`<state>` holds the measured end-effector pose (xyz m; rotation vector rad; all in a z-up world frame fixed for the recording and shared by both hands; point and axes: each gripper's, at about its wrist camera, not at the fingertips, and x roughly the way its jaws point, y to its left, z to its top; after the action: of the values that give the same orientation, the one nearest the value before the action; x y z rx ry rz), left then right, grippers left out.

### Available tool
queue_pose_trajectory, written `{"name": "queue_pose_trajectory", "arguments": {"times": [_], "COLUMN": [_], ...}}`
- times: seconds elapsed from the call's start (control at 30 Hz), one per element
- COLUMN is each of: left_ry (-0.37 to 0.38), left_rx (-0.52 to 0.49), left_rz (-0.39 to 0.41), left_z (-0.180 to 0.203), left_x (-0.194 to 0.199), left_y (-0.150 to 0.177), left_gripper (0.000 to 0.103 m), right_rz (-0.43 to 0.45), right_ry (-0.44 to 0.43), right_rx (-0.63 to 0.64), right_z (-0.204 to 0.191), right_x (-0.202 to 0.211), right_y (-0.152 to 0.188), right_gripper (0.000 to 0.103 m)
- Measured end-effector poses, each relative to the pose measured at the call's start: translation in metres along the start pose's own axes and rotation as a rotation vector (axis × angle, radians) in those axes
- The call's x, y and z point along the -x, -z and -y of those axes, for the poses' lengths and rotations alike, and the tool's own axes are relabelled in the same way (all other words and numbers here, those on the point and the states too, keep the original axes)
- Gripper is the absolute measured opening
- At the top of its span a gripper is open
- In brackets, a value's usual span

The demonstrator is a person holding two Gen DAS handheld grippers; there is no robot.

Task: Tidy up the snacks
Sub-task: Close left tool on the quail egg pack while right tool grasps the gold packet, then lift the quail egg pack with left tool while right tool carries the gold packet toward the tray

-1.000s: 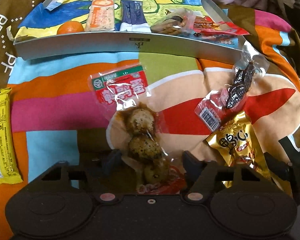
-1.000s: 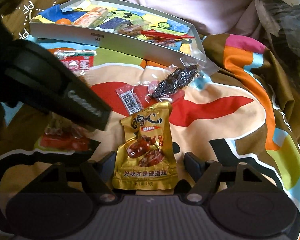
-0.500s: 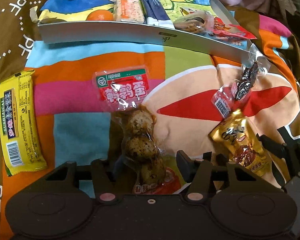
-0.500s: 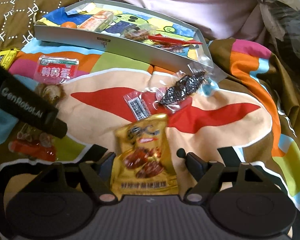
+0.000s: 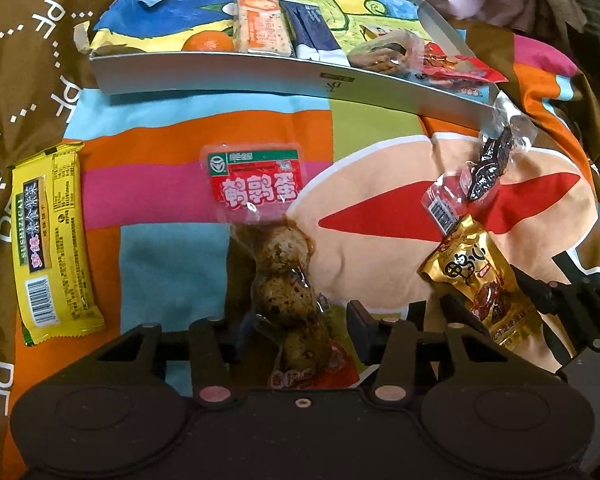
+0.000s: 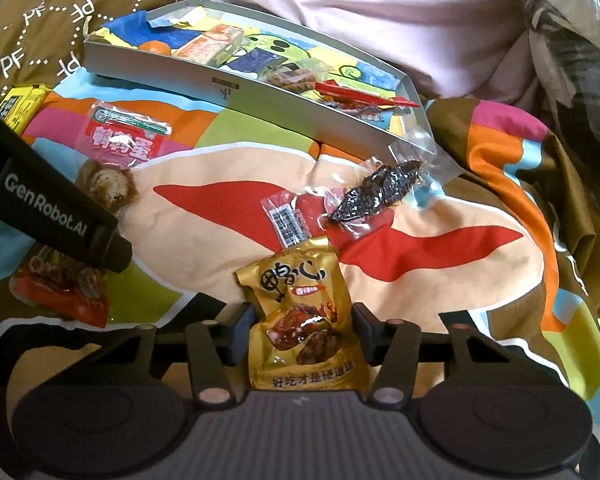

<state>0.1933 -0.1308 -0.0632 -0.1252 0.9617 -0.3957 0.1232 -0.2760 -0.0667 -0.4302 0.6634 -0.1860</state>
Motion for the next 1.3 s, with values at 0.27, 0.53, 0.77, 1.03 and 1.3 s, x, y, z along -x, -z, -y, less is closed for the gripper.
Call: {"name": "queue_pose_trajectory", "arguments": {"times": [0.27, 0.53, 0.77, 1.03, 1.3], "left_ry": [-0.002, 0.0, -0.014, -0.113, -0.065], "left_rx": [-0.032, -0.047, -0.002, -0.076, -0.042], "left_rz": [0.023, 0.035, -0.002, -0.019, -0.015], "left_z": [0.0, -0.003, -0.002, 0.018, 0.006], "left_x": [0.006, 0.009, -0.002, -0.013, 0.0], "left_y": [0.004, 0.007, 0.003, 0.001, 0.002], "left_gripper": [0.043, 0.042, 0.057, 0.057, 0.044], "right_rz": [0.012, 0.045, 0.048, 0.045, 0.05], "right_ry": [0.01, 0.002, 0.003, 0.006, 0.018], "right_rx": [0.018, 0.02, 0.024, 0.035, 0.062], "right_z": [-0.002, -0.003, -0.003, -0.004, -0.006], "right_x": [0.002, 0.007, 0.009, 0.009, 0.011], "right_y": [0.0, 0.0, 0.001, 0.001, 0.001], "right_gripper": [0.049, 0.049, 0.049, 0.049, 0.049]}}
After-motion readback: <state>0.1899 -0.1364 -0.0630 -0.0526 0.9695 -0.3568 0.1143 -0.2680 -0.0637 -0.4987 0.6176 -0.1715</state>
